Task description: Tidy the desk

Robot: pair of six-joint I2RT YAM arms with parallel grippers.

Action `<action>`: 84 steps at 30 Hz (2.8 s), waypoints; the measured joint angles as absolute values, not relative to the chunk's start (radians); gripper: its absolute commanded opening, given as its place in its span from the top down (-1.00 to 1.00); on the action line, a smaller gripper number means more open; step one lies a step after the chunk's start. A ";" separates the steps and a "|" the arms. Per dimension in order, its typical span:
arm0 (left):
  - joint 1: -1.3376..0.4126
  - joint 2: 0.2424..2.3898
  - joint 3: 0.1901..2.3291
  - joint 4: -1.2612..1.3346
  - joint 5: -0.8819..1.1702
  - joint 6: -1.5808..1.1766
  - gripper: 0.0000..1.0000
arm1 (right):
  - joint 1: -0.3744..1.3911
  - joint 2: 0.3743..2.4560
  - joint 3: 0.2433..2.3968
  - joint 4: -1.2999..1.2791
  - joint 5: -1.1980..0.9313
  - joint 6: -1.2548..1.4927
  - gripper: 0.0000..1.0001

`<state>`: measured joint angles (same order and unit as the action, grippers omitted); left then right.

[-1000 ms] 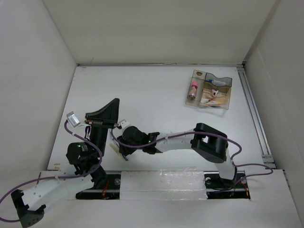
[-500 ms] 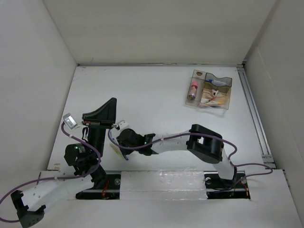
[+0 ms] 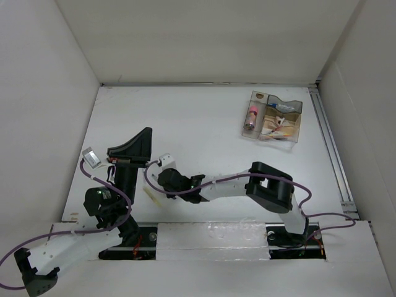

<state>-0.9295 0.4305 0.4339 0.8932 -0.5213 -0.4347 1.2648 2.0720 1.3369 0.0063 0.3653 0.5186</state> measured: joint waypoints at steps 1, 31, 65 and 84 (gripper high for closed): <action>-0.929 0.431 0.434 0.894 -0.521 -0.435 0.73 | 1.265 2.067 1.328 0.007 0.375 0.519 0.66; -0.929 0.449 0.434 0.894 -0.505 -0.435 0.73 | 1.248 1.970 1.194 0.014 0.399 0.525 1.00; -0.929 0.520 0.434 0.918 -0.474 -0.454 0.72 | 0.263 1.164 0.476 0.380 0.474 1.404 1.00; -0.929 0.581 0.445 0.934 -0.467 -0.454 0.71 | 0.021 1.361 0.352 0.620 0.253 1.613 1.00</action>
